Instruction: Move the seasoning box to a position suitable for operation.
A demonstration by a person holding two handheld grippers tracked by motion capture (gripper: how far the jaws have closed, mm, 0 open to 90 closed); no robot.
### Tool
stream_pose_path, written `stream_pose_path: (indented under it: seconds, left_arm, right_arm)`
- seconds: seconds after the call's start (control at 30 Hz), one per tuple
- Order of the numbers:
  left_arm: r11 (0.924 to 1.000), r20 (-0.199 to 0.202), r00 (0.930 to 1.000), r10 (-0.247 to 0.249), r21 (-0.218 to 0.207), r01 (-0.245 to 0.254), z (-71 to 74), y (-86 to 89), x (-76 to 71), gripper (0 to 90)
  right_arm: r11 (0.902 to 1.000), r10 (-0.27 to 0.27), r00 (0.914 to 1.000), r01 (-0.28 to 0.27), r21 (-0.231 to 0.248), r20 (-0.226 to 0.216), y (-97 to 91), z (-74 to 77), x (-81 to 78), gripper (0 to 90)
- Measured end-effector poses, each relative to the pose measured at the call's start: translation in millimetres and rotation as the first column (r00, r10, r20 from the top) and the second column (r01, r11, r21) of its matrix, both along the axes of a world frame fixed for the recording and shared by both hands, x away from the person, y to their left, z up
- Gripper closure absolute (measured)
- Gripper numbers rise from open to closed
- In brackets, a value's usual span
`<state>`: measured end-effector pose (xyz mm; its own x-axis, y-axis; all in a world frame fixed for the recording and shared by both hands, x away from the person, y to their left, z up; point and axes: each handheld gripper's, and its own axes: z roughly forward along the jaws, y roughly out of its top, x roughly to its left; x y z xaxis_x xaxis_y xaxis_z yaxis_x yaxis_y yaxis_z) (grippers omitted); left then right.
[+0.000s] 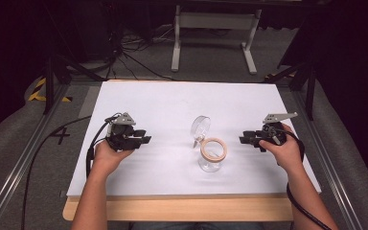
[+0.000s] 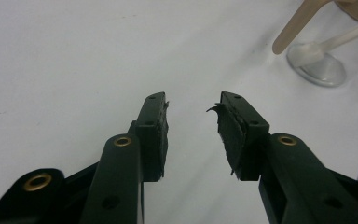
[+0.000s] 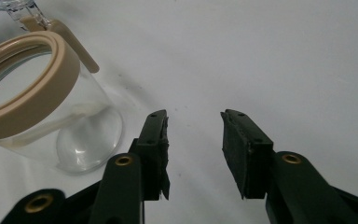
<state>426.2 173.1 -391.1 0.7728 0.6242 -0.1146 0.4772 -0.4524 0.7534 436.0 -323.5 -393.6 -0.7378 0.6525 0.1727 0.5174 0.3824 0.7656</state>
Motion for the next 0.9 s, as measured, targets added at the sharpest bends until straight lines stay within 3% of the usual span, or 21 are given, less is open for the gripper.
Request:
stream_pose_path:
  seconds: [0.23,0.57,0.6,0.77,0.9]
  left_arm:
    - [0.9998,0.028,0.9994,-0.02,0.006,0.02,9.3,-7.2,-4.6,61.5]
    - [0.9991,0.059,0.9974,-0.042,0.007,0.041,23.5,-19.7,-15.4,57.9]
    - [0.9984,0.065,0.9964,-0.054,0.021,0.053,24.8,-21.4,-16.1,57.8]
    - [0.9982,0.059,0.9964,-0.06,0.008,0.06,29.7,-29.0,-20.3,56.7]
    - [0.9973,0.065,0.9953,-0.072,0.018,0.071,30.8,-33.2,-21.9,55.8]
  right_arm:
    - [0.9992,0.041,0.9991,-0.041,0.001,-0.013,4.4,1.3,-1.6,72.5]
    - [0.9966,0.082,0.9966,-0.082,-0.004,0.007,17.3,-4.3,-1.7,85.2]
    - [0.9957,0.092,0.9958,-0.092,-0.011,0.001,20.1,-6.4,-1.5,85.7]
    - [0.9878,0.147,0.9891,-0.147,-0.05,-0.011,38.6,-15.3,-2.4,88.2]
    - [0.9853,0.153,0.9881,-0.154,-0.075,-0.016,47.6,-22.5,-2.4,88.9]
